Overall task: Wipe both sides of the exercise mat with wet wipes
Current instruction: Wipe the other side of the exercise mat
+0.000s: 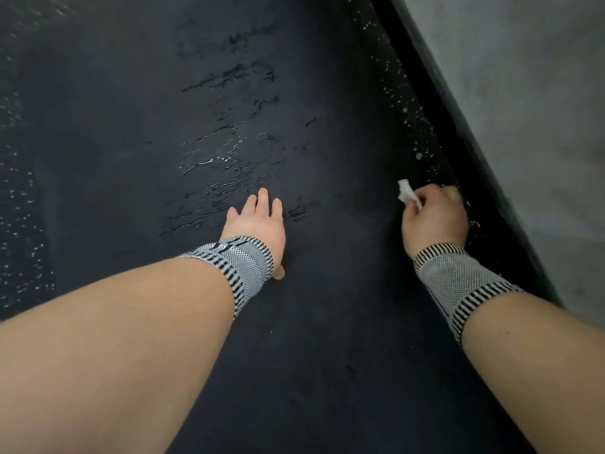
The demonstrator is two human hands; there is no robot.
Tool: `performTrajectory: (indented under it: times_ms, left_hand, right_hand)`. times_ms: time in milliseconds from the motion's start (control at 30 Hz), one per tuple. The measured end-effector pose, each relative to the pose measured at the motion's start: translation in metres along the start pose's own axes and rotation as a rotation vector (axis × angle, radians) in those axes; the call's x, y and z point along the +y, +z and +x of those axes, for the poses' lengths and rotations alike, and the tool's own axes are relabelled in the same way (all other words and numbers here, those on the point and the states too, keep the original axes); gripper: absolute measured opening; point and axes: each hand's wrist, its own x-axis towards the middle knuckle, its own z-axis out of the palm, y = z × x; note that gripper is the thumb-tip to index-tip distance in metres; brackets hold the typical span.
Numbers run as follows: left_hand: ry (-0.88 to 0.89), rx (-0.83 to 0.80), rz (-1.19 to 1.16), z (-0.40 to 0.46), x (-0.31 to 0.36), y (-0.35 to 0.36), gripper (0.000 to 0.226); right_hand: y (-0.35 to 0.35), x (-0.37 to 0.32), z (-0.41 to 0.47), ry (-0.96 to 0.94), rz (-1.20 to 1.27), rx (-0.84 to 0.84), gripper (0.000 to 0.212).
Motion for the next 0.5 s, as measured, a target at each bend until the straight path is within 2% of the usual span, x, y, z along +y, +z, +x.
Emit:
performTrajectory:
  times_ms: [67, 100, 200, 233, 267, 333, 400, 433, 500]
  left_hand:
    - [0.012, 0.001, 0.006, 0.001, -0.001, 0.001, 0.132]
    - [0.017, 0.004, 0.000, 0.000, -0.003, 0.002, 0.131]
    - [0.033, 0.033, -0.023, -0.002, -0.007, 0.003, 0.130]
    - [0.041, 0.037, -0.024, -0.003, -0.008, 0.004, 0.130]
    - [0.050, 0.040, -0.019, -0.004, -0.008, 0.004, 0.130]
    - [0.062, 0.053, 0.002, -0.004, -0.010, 0.004, 0.129]
    - [0.080, 0.054, 0.037, -0.003, -0.011, 0.003, 0.128]
    - [0.090, 0.060, 0.059, -0.003, -0.011, 0.003, 0.128]
    - [0.110, 0.082, 0.102, 0.000, -0.012, 0.004, 0.128]
  right_hand:
    - [0.003, -0.008, -0.003, 0.042, -0.003, 0.023, 0.020]
    - [0.009, -0.019, -0.014, -0.027, 0.011, -0.016, 0.020]
    - [0.032, -0.040, -0.048, -0.385, 0.023, -0.194, 0.017]
    - [0.034, -0.039, -0.047, -0.422, 0.015, -0.164, 0.016]
    - [0.032, -0.035, -0.039, -0.353, 0.026, -0.093, 0.015]
    - [0.020, -0.022, -0.015, -0.055, 0.048, 0.052, 0.019]
    - [0.011, -0.009, 0.002, 0.177, 0.061, 0.126, 0.021]
    - [0.011, -0.010, 0.002, 0.210, 0.041, 0.131, 0.022]
    - [0.016, -0.027, -0.010, 0.135, 0.003, 0.095, 0.022]
